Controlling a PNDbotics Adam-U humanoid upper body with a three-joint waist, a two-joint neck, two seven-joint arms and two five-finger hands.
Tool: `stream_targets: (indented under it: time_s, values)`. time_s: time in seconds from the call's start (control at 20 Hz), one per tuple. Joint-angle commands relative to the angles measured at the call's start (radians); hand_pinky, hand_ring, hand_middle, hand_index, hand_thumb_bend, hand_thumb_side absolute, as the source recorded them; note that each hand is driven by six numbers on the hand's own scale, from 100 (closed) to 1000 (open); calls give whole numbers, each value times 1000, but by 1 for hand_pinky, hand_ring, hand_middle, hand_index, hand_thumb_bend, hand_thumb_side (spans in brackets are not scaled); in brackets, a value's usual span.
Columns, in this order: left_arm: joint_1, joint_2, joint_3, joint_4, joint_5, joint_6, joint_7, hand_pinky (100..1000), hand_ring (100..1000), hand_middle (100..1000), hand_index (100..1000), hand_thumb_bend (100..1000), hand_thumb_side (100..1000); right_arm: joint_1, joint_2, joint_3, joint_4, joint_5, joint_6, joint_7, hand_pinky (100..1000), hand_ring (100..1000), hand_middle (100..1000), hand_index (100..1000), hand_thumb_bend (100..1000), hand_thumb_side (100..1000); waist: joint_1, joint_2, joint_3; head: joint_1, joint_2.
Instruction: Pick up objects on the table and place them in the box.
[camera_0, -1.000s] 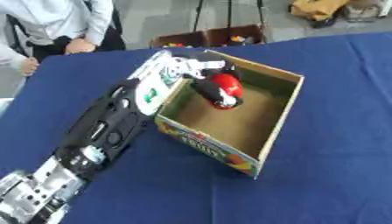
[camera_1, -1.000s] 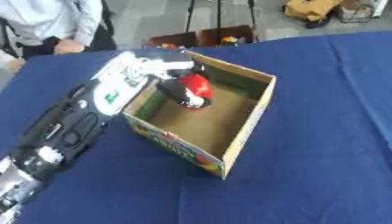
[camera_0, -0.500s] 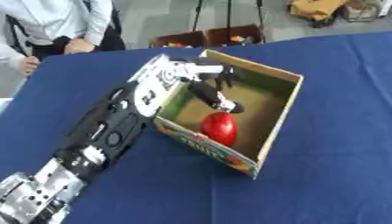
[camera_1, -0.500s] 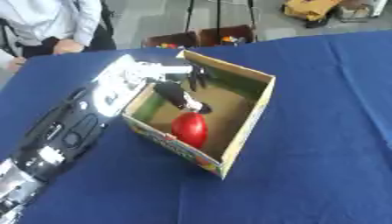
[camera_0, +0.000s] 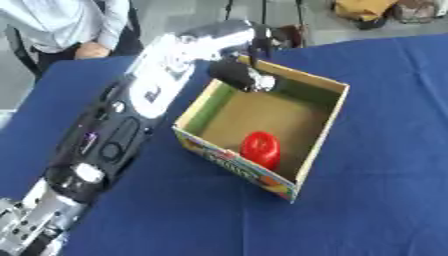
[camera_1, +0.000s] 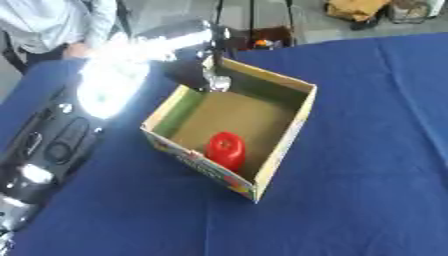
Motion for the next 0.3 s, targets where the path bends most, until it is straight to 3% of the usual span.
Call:
stream_targets:
  time_s: [0.05,0.3]
  values:
    - [14,84,63,-175,65,32,76,287,643,707,953,386,612,-4,-32,-17,-12,8,1,-11,745,749,717,820,100,1000,3,-11,9,-14,8]
    - [87,178,128,-371,153,99,150,283,632,703,952,367,581,2,-41,-24,-12,15,0,-23,745,749,717,820,100,1000,-2,-10,31,-30,8]
